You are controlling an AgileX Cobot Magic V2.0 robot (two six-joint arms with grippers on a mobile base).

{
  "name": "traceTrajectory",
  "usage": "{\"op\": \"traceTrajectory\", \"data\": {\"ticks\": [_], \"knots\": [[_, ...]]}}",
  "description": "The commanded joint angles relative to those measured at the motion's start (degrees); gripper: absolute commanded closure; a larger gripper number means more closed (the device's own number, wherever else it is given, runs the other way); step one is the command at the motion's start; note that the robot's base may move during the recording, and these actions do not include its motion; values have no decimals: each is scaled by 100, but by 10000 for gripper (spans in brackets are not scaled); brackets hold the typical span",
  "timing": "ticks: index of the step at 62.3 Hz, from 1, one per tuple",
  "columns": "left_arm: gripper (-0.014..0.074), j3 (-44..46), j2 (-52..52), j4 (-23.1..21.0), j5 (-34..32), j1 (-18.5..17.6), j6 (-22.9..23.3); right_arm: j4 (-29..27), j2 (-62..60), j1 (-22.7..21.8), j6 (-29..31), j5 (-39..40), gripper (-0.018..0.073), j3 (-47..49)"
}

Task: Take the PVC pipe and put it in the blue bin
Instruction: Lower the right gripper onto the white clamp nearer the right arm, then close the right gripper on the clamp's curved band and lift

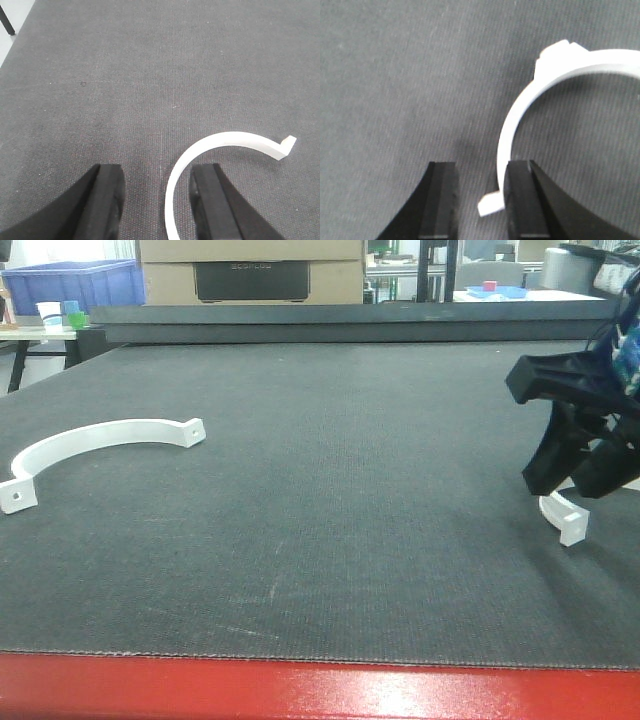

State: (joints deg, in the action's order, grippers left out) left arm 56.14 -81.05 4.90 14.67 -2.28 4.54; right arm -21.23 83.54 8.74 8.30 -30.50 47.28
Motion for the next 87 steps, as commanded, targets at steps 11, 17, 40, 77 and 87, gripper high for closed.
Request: {"op": "traceTrajectory", "data": {"ticks": [11,17,40,77,87], "knots": [[351,52,-1,-18,-96,-8,40,303,53,6,-2,153,421,259],[351,52,-1,-18,-109,-8,40,387,127,-7,-43,44,421,259],[351,52,-1,42,-239,-8,40,439,451,-7,-43,117,419,267],[351,52,-123,82,-455,-8,40,497,674,-7,-43,375,420,267],[351,52,-123,82,-473,-8,40,520,804,-7,-43,410,421,267]]}}
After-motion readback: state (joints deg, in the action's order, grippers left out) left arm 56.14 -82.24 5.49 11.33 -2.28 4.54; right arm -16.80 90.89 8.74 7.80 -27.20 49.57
